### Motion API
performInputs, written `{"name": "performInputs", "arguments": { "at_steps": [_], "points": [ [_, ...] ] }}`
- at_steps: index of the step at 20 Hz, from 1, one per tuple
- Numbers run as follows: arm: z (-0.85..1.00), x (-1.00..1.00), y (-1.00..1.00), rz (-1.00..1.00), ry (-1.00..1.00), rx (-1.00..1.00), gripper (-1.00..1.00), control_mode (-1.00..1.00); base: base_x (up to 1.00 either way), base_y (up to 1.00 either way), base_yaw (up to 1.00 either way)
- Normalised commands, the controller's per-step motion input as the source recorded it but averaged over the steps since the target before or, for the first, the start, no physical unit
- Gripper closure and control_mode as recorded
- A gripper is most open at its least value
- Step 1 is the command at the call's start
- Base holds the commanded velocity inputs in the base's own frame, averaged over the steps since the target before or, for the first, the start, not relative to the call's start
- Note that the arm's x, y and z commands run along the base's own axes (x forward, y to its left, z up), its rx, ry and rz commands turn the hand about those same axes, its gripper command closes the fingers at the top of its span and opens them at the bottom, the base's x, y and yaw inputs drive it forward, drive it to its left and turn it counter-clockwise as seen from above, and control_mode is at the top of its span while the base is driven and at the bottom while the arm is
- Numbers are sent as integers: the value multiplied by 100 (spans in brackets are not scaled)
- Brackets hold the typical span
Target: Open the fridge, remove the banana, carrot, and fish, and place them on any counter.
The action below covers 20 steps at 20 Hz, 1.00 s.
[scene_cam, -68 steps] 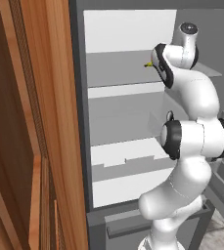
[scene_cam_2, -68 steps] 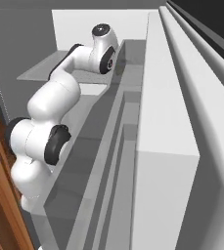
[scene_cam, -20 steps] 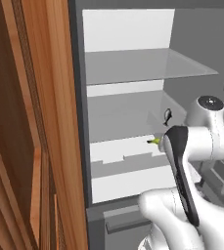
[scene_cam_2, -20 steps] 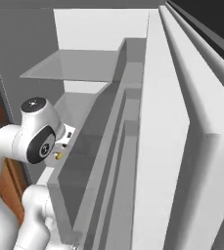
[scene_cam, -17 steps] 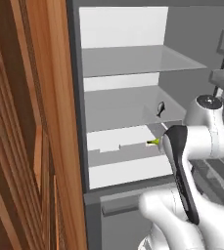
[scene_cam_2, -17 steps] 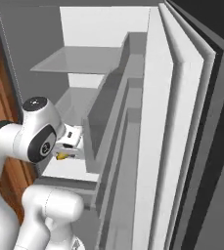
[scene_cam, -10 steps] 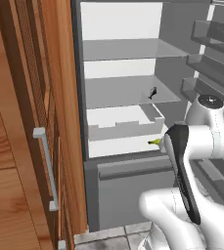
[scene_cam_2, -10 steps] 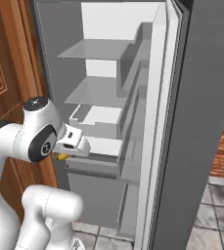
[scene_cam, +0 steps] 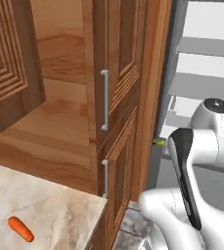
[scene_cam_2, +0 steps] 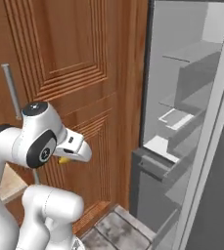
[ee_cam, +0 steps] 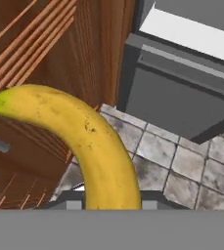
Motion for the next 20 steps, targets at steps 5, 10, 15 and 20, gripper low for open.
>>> {"name": "performInputs", "arguments": {
  "at_steps": [5,10,15,20],
  "points": [
    [0,0,0,0,0,0,100,100,-36,0,93],
    [0,0,0,0,0,0,100,100,-82,8,69],
    [-17,-60,47,18,-7,-6,100,-100,-37,23,12],
    [-18,-70,100,27,-15,-13,100,-100,0,0,0]
  ]
}}
